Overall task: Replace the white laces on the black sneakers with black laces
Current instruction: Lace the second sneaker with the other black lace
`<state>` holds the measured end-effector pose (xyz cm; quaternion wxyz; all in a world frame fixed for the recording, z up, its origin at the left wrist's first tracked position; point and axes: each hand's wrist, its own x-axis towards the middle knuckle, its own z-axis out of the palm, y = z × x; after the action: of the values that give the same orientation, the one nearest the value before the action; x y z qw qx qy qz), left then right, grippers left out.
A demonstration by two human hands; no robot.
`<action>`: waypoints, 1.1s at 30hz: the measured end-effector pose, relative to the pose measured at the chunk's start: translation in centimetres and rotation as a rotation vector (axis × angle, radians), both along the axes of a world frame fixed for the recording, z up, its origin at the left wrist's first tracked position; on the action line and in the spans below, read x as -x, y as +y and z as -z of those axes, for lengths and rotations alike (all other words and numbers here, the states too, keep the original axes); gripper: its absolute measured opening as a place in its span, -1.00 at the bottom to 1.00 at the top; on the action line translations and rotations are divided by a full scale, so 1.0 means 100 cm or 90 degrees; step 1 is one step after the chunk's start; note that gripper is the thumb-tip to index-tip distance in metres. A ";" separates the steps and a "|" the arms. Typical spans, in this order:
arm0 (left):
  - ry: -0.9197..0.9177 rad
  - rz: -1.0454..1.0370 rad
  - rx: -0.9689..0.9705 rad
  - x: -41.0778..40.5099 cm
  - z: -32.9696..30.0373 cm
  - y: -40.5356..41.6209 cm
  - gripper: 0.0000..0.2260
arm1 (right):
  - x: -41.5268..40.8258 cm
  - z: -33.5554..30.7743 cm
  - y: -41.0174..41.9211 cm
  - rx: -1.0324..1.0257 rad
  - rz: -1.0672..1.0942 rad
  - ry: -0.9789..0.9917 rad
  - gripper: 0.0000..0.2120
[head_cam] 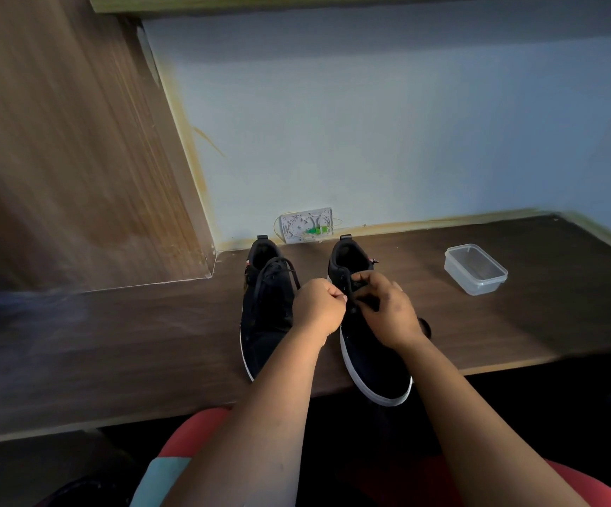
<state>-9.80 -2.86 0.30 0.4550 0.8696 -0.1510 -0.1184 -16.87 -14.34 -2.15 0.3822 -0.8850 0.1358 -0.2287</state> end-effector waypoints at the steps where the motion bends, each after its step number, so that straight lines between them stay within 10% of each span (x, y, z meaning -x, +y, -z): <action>1: 0.007 0.009 -0.006 0.001 -0.001 0.000 -0.85 | 0.001 -0.002 -0.002 0.038 -0.009 0.028 -0.60; 10: 0.080 -0.125 0.100 -0.032 -0.033 0.037 -0.90 | 0.007 -0.016 -0.004 0.153 0.011 0.121 -0.73; 15: -0.156 -0.072 -0.130 -0.033 -0.051 0.056 -0.75 | 0.008 -0.013 0.002 0.238 0.054 0.100 -0.75; 20: -0.126 0.184 -0.227 -0.009 -0.024 0.020 -0.78 | 0.008 -0.006 0.004 0.216 0.100 0.007 -0.82; 25: -0.087 0.162 -0.312 -0.004 -0.012 0.007 -0.66 | 0.008 -0.003 0.006 0.203 0.112 -0.033 -0.83; 33: 0.010 0.178 -0.127 -0.009 -0.013 0.014 -0.74 | 0.011 -0.007 0.012 0.173 0.123 -0.046 -0.80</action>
<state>-8.93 -1.47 1.60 0.3468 0.8799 -0.2549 -0.2016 -18.02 -13.12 -1.43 0.2396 -0.9027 0.1741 -0.3121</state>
